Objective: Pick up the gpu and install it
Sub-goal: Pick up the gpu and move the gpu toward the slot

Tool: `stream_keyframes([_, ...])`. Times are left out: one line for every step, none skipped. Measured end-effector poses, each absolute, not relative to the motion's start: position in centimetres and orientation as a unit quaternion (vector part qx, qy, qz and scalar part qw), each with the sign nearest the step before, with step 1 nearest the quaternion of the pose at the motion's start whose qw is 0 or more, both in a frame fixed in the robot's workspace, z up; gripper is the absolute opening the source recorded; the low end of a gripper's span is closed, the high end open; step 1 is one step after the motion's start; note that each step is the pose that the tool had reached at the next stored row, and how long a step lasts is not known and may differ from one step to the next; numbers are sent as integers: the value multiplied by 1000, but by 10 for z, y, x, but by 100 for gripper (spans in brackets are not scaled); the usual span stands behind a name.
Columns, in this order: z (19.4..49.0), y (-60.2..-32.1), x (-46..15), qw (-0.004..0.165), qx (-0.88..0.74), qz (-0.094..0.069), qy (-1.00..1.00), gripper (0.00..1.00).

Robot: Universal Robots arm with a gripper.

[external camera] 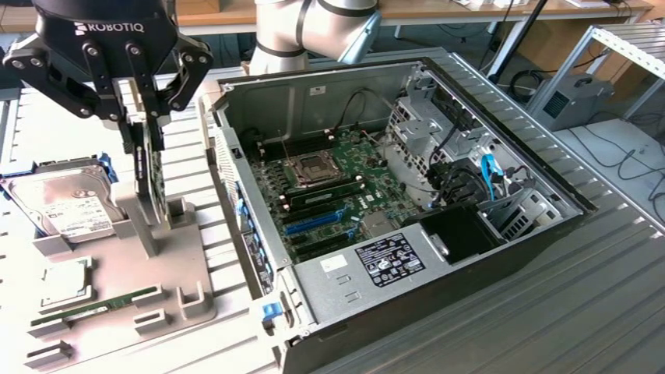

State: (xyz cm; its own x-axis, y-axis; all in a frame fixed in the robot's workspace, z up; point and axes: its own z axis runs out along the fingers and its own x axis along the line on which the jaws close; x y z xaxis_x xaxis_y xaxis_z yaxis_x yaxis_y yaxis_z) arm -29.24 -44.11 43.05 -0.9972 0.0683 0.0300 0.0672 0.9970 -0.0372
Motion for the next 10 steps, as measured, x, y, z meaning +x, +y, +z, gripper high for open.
stream_keyframes([431, -441, -292, 16, -34, 18, -999, 26])
stream_keyframes([431, -441, -292, 16, -34, 18, -999, 26])
stream_keyframes([431, -441, -291, 16, -34, 18, -999, 26])
stream_keyframes([431, -441, -291, 16, -34, 18, -999, 26])
stream_keyframes([431, -441, -290, 16, -34, 18, -999, 26])
stream_keyframes([431, -441, -290, 16, -34, 18, -999, 26])
stream_keyframes([431, -441, -289, 16, -34, 18, -999, 26])
stream_keyframes([431, -441, -289, 16, -34, 18, -999, 26])
stream_keyframes([431, -441, -288, 16, -34, 18, -999, 26])
stream_keyframes([431, -441, -287, 16, -34, 18, -999, 26])
